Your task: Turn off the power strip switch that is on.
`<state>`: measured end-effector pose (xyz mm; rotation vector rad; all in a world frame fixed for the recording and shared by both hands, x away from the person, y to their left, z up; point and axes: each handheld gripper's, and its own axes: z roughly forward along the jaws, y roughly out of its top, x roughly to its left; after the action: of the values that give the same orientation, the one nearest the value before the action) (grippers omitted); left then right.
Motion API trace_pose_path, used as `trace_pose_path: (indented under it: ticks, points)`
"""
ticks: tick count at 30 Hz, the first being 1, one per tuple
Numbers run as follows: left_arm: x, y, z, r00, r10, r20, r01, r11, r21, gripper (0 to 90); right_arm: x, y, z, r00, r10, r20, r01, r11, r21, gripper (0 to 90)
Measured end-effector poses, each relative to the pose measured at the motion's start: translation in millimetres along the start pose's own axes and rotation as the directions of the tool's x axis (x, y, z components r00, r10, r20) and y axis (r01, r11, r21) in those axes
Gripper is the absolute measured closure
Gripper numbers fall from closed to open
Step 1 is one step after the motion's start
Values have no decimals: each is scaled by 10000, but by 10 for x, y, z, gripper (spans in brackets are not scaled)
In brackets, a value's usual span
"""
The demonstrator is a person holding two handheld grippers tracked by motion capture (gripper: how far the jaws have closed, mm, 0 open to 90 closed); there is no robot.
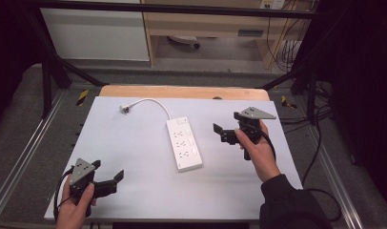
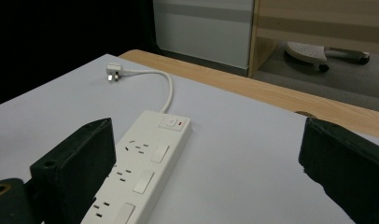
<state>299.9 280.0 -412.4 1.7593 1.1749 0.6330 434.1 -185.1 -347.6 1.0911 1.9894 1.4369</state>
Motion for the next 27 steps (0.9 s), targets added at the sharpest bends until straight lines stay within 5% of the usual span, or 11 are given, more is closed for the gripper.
trace_pose_path:
  ticks: [27]
  points:
    - [-2,1,3,10000,53,17,-53,10000,33,62,-250,-356,-522,9956,-5,933,74,9972,-743,25]
